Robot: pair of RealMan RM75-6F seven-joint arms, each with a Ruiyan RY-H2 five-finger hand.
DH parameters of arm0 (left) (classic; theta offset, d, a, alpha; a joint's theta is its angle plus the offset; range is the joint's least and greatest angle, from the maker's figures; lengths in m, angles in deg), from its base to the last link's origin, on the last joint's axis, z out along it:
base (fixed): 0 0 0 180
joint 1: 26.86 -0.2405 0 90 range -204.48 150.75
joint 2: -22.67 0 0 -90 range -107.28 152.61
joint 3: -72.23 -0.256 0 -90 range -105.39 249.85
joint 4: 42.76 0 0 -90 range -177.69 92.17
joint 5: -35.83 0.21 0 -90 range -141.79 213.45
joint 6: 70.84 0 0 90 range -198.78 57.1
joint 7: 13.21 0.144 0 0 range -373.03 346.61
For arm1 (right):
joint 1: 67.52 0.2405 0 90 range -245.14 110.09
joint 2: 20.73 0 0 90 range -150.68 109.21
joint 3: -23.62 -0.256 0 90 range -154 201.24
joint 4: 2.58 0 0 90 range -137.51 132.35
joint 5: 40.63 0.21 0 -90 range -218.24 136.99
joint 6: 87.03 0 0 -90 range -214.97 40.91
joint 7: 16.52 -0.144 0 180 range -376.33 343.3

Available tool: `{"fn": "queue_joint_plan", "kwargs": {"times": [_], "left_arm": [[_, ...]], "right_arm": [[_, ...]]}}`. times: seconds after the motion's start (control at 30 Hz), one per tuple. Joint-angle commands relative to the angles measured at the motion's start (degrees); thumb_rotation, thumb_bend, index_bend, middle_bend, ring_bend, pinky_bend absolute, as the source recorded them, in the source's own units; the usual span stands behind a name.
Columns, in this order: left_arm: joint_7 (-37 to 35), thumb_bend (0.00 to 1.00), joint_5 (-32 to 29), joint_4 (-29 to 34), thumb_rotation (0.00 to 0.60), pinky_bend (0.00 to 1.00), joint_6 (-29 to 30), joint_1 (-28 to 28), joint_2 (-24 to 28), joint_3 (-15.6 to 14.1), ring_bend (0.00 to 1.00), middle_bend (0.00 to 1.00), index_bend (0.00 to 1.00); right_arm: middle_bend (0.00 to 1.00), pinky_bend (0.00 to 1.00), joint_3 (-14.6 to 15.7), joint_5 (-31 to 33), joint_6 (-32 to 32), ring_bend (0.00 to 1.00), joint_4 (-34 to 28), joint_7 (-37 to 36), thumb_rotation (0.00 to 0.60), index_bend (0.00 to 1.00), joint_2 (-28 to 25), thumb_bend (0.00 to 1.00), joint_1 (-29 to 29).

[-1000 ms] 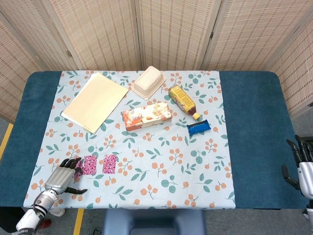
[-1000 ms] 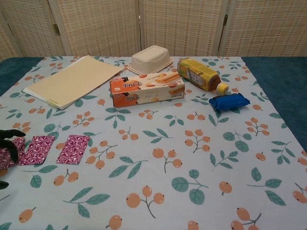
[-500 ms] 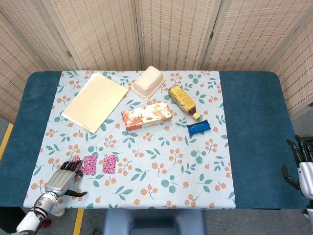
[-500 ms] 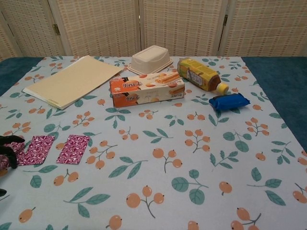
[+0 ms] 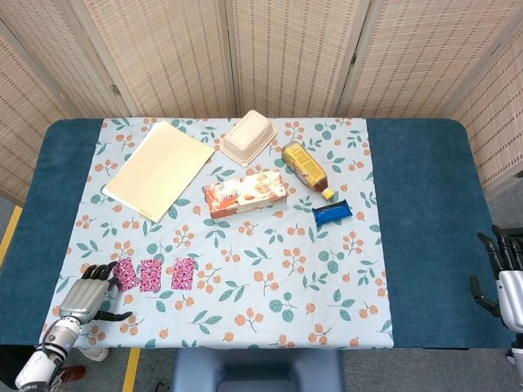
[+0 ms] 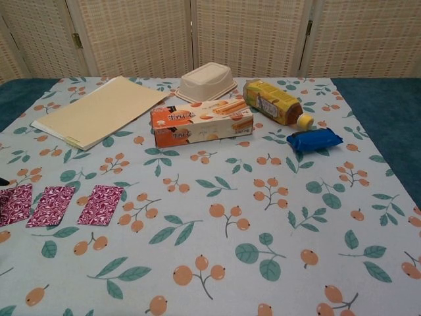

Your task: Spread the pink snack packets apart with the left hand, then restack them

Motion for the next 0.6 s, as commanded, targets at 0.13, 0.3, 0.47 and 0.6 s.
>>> {"fn": "queue_joint_plan", "kwargs": {"times": [0.13,0.3,0.47,0.6], "left_arm": [[-1.93,0.16,3.41,2.24,0.316,0.00,2.71,0.23,1.12,1.96,0.00,0.00,0.33],[-0.72,0.16,6.42,3.84,0.377,0.00,3.34,2.39,-0.20,4.19,0.00,0.00,0.30],[5.03,0.17,2.97,3.94,0.518,0.00,-0.45,6.66,-3.57,6.66,0.00,0.00,0.27],[10.06,0.17,-1.89,3.96,0.521,0.00,-3.02,9.59,-5.94,7.67,0.00,0.00,0.24]], "right_arm": [[0.00,0.00,0.03,-0.07,0.43,0.00,-0.03,-0.07,0.600,0.09,-0.15,0.50,-0.27],[0.00,0.00,0.06,-0.02,0.56,0.00,0.32,-0.53,0.600,0.09,-0.14,0.50,-0.45],[0.00,0.00,0.13,0.32,0.53,0.00,1.12,-1.40,0.600,0.09,-0.03,0.50,-0.74],[0.00,0.00,0.13,0.60,0.58,0.00,1.79,-2.11,0.600,0.09,0.08,0.50,-0.98]]}}
